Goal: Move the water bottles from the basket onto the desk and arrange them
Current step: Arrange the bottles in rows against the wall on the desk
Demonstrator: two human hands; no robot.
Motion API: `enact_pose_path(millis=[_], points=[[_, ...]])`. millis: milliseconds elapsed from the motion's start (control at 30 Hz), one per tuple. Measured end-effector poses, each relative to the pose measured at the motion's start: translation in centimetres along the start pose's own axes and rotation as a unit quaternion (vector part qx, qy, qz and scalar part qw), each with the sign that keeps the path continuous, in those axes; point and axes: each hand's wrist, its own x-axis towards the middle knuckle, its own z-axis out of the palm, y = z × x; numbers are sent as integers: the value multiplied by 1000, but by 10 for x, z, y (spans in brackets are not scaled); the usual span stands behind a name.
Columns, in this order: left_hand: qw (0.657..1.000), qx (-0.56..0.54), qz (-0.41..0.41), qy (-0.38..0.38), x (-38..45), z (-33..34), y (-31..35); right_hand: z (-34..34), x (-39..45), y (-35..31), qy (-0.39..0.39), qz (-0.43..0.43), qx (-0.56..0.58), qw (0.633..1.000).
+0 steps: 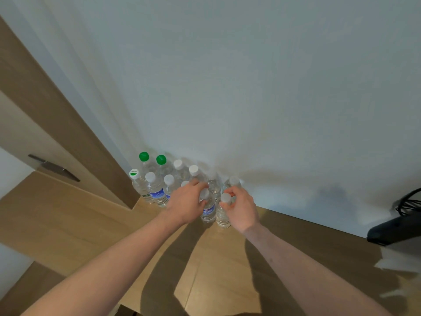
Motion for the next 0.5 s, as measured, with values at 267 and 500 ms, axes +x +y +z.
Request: enact_pose_path(millis=[267,500], points=[[996,-68,-36,41,-27,3,1,-5,-19,7,-43,-11,4,999],[991,-123,-43,36,-109,6,6,-12,-74,19,-51,-23,32,998]])
